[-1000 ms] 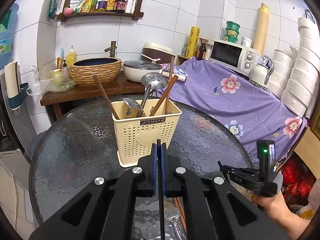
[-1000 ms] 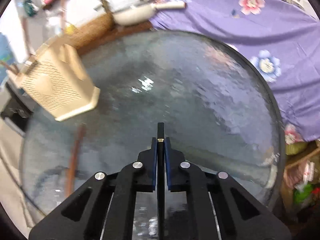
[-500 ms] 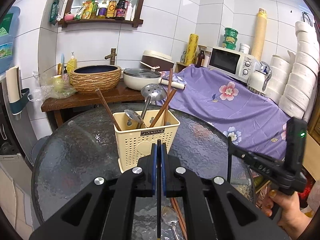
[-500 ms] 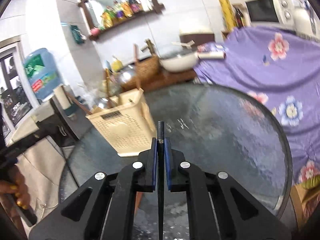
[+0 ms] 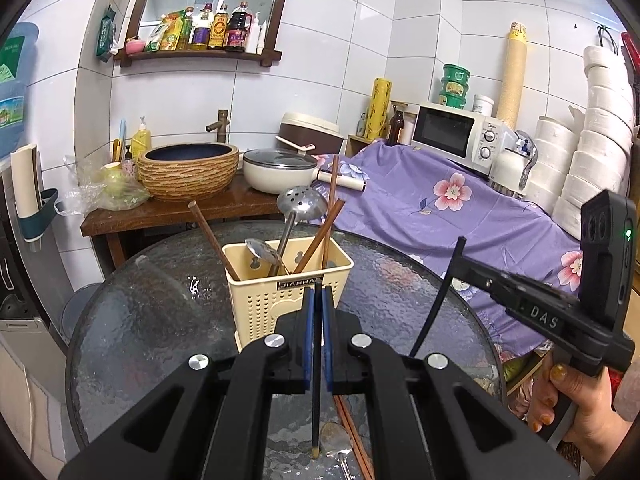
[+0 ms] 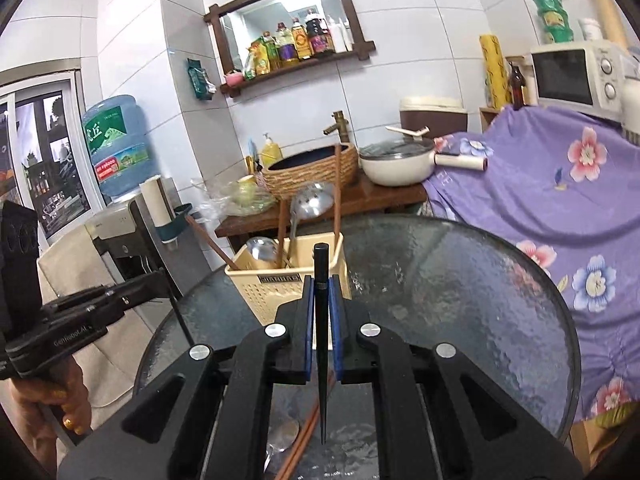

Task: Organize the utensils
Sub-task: 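Lower both black chopsticks into the holder and open the left tool, then grasp the yellow-banded black chopstick with the left tool while the right tool holds its chopstick in the holder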

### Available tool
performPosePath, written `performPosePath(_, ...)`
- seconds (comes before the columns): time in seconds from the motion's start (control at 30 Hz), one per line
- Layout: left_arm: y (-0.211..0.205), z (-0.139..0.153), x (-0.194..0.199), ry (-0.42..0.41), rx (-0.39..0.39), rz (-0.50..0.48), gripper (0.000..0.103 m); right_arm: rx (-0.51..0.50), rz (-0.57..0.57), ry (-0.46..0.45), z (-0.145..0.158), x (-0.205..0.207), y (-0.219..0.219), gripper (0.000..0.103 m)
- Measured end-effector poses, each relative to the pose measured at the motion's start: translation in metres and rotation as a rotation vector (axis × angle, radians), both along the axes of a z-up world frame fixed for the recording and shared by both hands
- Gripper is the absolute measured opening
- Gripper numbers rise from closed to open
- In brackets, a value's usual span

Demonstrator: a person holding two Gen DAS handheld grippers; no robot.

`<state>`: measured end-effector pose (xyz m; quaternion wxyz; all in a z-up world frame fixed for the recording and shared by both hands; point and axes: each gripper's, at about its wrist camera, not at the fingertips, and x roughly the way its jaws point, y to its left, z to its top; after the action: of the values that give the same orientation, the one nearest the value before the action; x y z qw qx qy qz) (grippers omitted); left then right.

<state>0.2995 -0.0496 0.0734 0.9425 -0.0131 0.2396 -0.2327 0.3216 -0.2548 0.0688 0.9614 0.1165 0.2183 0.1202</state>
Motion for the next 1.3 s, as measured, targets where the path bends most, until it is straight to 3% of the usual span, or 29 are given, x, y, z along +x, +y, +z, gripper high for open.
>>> performPosePath(0.4,-0.008,0.019,0.000,-0.050,0.004,-0.011,0.004,-0.044,0.033,-0.070,0.039,0.016,0.011,0.008)
performPosePath(0.9,-0.006,0.077,0.019,-0.089,-0.017,-0.043,0.001,-0.018,0.069,-0.059,0.101,0.058,0.013,0.008)
performPosePath(1.03,-0.008,0.050,0.023,-0.027,0.033,-0.033,0.005,-0.006,0.064,-0.027,0.083,0.060,0.014,0.008)
performPosePath(1.1,-0.010,0.024,0.026,0.046,0.072,-0.049,0.018,-0.009,0.051,-0.006,0.065,0.059,0.010,0.008)
performPosePath(1.17,-0.010,0.002,0.027,0.099,0.091,-0.053,0.037,-0.004,0.049,0.007,0.052,0.055,0.006,0.008)
performPosePath(1.3,-0.003,-0.048,0.014,0.200,0.097,-0.044,0.039,-0.019,0.035,0.011,0.034,0.039,0.000,0.008)
